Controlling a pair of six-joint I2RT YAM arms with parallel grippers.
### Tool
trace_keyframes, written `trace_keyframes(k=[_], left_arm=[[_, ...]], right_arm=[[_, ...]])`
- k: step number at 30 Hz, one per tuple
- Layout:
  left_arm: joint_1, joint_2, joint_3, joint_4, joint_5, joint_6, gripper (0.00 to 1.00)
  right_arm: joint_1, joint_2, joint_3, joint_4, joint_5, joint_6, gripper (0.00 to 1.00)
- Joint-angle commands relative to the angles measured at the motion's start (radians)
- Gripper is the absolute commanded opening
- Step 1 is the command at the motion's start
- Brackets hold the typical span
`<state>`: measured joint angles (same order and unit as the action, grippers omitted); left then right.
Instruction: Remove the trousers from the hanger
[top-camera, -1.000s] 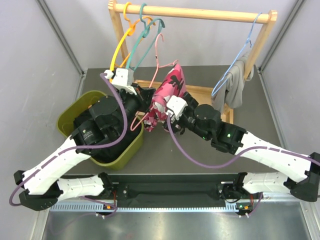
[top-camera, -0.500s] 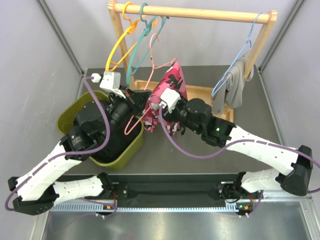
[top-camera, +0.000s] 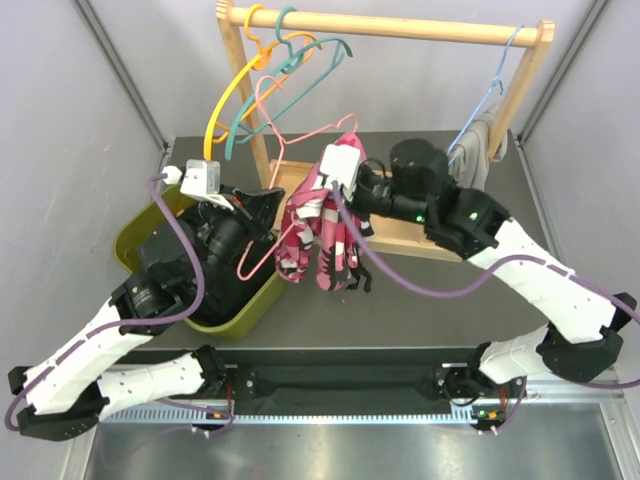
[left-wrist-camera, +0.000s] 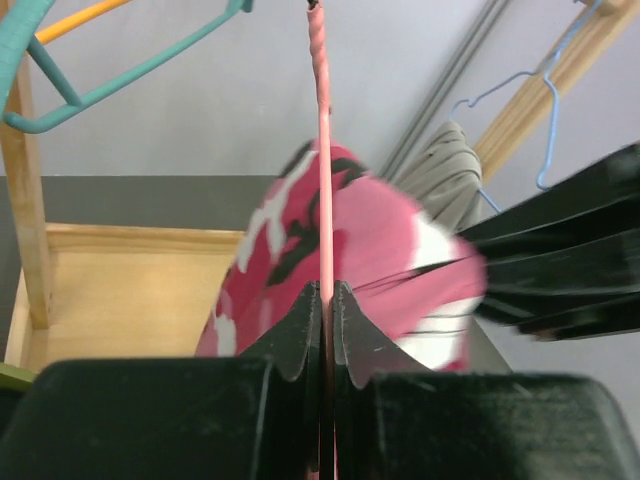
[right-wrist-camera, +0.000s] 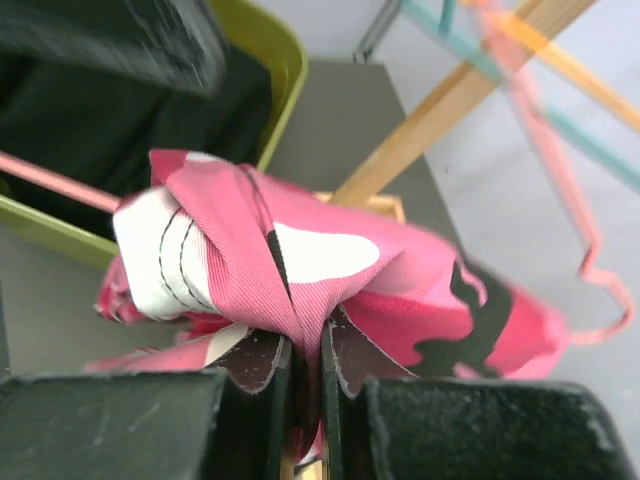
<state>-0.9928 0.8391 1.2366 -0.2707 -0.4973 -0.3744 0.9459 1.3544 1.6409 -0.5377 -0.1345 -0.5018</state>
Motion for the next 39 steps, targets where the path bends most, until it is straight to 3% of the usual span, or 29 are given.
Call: trace_keyframes(k=[1, 15, 24, 33, 39], left_arm=[[0.000, 0.012, -0.038, 0.113, -0.082, 0.057, 0.00], [0.000, 0.098, -0.173, 0.145, -0.156, 0.167, 0.00], [0.000, 0.058, -0.226, 0.139, -0.104, 0.261, 0.00], [0.000, -0.162, -0.377, 0.070, 0.034, 0.456, 0.00], [0.000, -0.311, -0.463, 0.011, 0.104, 0.401, 0.00]], right_arm=[[-0.001, -0.014, 0.264, 0.015, -0.114, -0.055, 0.00], [-0.004, 0.051, 0.770, 0.021, -0.054, -0.099, 0.00], [-0.006, 0.045, 0.804, 0.010, -0.073, -0.095, 0.00], [-0.022, 0.025, 0.747, -0.028, -0.100, -0.080, 0.00], [-0.021, 0.072, 0.853, -0.008, -0.050, -0.103, 0.00]])
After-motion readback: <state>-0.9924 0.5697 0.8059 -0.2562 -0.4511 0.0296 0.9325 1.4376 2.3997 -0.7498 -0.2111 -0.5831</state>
